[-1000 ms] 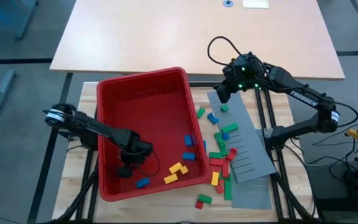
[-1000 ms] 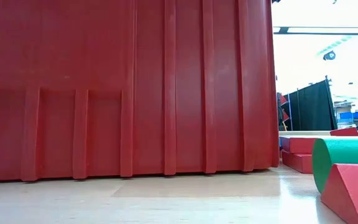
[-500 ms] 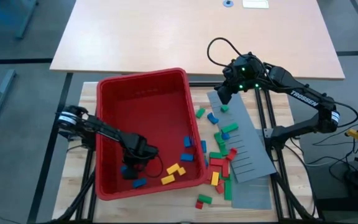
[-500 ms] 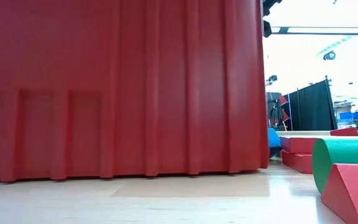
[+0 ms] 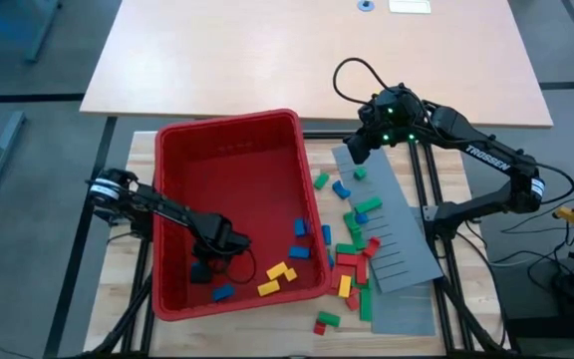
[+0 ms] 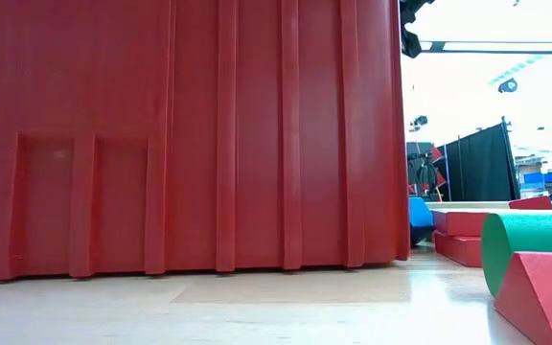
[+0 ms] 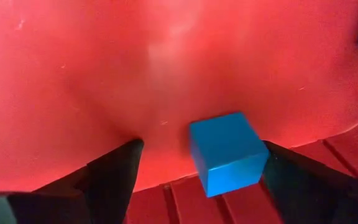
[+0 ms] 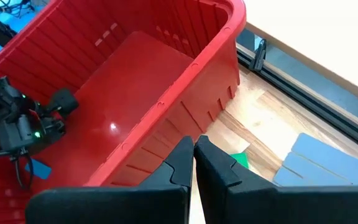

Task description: Sort blocks

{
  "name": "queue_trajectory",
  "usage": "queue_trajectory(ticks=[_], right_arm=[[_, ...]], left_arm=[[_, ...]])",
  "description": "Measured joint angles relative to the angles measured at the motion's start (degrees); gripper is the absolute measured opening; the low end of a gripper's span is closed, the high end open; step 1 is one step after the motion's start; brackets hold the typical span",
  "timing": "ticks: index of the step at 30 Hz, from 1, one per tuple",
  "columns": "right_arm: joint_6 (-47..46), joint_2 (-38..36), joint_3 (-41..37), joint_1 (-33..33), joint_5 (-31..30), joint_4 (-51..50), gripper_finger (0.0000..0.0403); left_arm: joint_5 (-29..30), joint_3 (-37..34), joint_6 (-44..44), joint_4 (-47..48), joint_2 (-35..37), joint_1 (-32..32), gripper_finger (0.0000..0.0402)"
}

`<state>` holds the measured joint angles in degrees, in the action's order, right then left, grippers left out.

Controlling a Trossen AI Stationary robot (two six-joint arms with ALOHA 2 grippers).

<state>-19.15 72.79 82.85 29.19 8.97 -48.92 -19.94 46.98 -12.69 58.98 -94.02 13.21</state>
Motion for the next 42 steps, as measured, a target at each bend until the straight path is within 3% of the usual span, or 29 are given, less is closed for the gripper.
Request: queue_trajectory(ticks=[3,6,12,17,23,29,36,42], right_arm=[[-0.5,0.0,0.0,0.0,0.0,0.0,0.0],[-1.2,0.0,0.0,0.0,0.0,0.2,0.0],[-2.3,0.0,0.0,0.0,0.0,0.6,0.0],[-2.6,0.0,0.0,0.0,-0.1,1.6,0.0],[-2.7,0.0,0.0,0.0,-0.1,1.7,0.0],[-2.5,0.1,0.0,0.0,-0.2,2.7,0.0],[-3.3,0.1,0.0,0.0,-1.6,5.0,0.0],[-3.7,0.1,0.0,0.0,-1.7,5.0,0.0]], left_arm=[[0.4,-0.4,0.4,0.1,0.1,0.0,0.0307],[0.6,-1.2,0.7,0.1,0.2,0.0,0.0272],[1.5,-1.7,1.0,0.8,0.3,0.0,0.0108],[2.3,-1.8,1.7,1.1,1.0,-1.2,0.0112],[12.2,1.7,3.0,5.0,6.4,-5.6,0.0112],[18.7,10.8,3.5,4.3,13.5,-13.2,0.0112],[19.3,23.1,5.7,-11.4,18.9,-16.2,0.0112],[14.2,31.7,6.3,-27.3,16.4,-16.2,0.0112]])
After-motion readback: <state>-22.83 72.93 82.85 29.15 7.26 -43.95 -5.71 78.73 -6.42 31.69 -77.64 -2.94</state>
